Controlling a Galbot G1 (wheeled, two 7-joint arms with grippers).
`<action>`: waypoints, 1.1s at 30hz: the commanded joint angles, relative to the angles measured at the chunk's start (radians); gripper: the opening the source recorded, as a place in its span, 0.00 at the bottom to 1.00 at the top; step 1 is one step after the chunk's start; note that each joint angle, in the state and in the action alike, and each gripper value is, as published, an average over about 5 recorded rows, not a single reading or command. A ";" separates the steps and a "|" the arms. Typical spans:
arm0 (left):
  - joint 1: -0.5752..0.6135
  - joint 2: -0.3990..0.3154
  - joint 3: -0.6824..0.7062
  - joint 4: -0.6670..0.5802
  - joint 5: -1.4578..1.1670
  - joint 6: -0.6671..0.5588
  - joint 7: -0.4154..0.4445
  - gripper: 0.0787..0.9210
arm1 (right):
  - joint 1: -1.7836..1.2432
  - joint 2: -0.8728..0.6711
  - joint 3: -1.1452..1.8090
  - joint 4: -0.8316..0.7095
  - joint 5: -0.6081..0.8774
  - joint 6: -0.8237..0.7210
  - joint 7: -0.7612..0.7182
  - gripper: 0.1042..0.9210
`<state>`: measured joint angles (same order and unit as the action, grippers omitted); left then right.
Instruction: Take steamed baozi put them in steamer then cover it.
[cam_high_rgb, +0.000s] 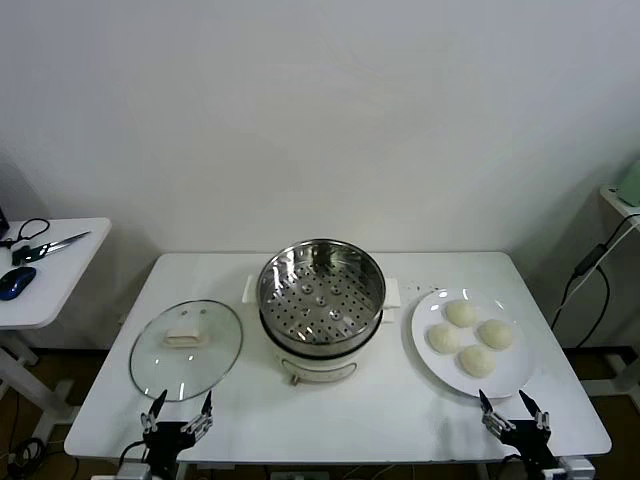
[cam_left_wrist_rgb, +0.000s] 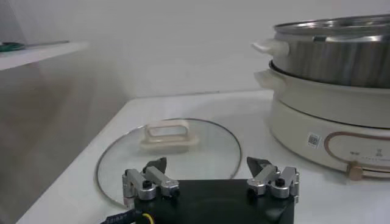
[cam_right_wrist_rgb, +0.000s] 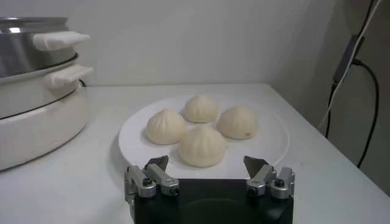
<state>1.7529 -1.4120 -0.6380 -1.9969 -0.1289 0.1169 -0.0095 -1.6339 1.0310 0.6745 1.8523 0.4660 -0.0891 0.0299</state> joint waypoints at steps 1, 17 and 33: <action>0.000 -0.001 0.006 -0.011 0.000 0.002 0.002 0.88 | 0.118 -0.050 0.021 0.008 -0.070 -0.059 -0.010 0.88; 0.001 -0.007 0.019 -0.034 0.008 -0.001 0.006 0.88 | 1.198 -0.574 -0.798 -0.542 -0.366 -0.044 -0.660 0.88; 0.007 -0.024 0.034 -0.042 0.047 -0.002 0.026 0.88 | 1.964 -0.464 -1.677 -0.904 -0.393 0.199 -1.284 0.88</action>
<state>1.7586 -1.4295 -0.6093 -2.0347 -0.0970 0.1141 0.0112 0.0020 0.5766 -0.6494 1.1022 0.0657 0.0527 -1.0101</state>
